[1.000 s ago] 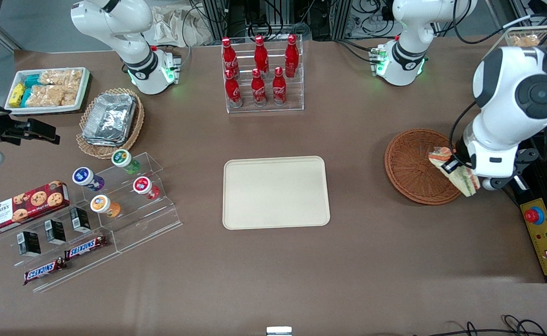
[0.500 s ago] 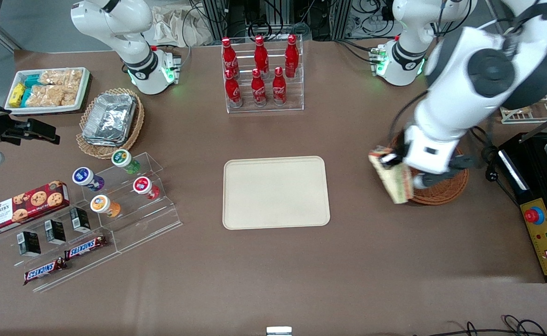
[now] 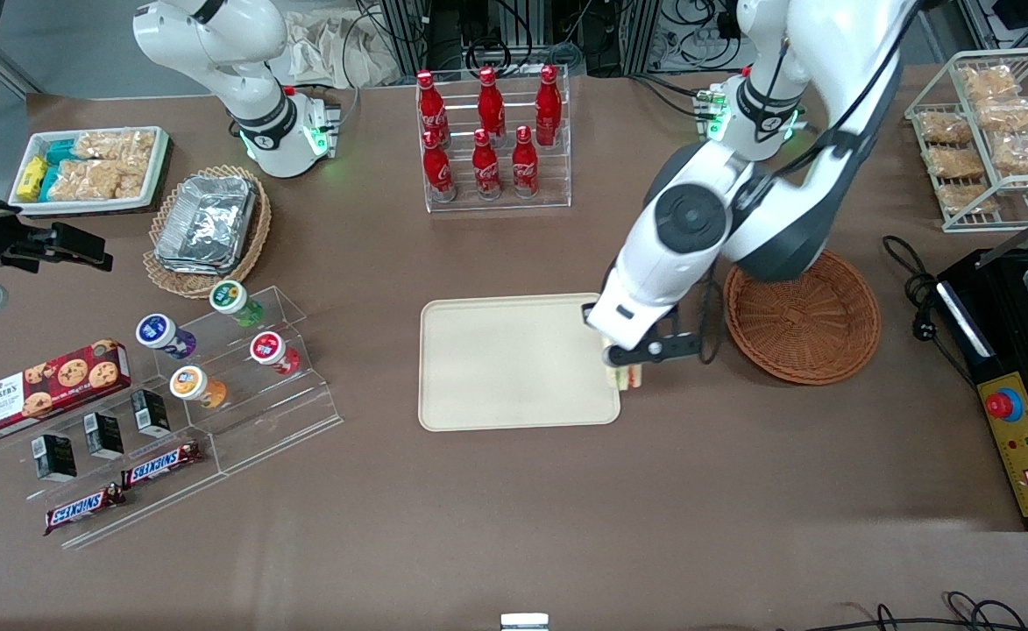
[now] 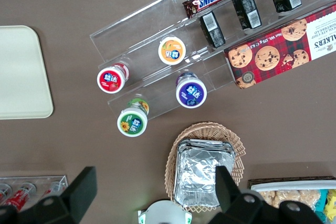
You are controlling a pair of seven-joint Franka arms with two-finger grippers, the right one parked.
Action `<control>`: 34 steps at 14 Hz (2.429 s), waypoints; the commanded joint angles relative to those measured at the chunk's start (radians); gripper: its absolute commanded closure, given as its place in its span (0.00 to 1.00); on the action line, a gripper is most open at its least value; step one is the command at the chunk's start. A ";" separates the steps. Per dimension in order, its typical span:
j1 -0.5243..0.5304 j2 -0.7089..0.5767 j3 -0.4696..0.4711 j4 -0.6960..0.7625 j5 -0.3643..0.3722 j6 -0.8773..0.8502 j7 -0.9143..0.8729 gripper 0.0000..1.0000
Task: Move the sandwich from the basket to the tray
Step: 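Lift the sandwich and carry it with the left gripper over the tray, then lower the sandwich onto the cream tray and open the left gripper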
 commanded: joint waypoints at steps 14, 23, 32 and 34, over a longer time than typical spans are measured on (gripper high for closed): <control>-0.065 0.232 0.007 0.017 0.221 0.157 -0.098 0.00; -0.053 0.213 0.007 0.028 0.239 0.148 -0.118 0.00; -0.050 -0.079 0.103 0.048 0.139 -0.083 -0.024 0.00; -0.050 -0.185 0.178 0.045 0.024 -0.148 0.157 0.00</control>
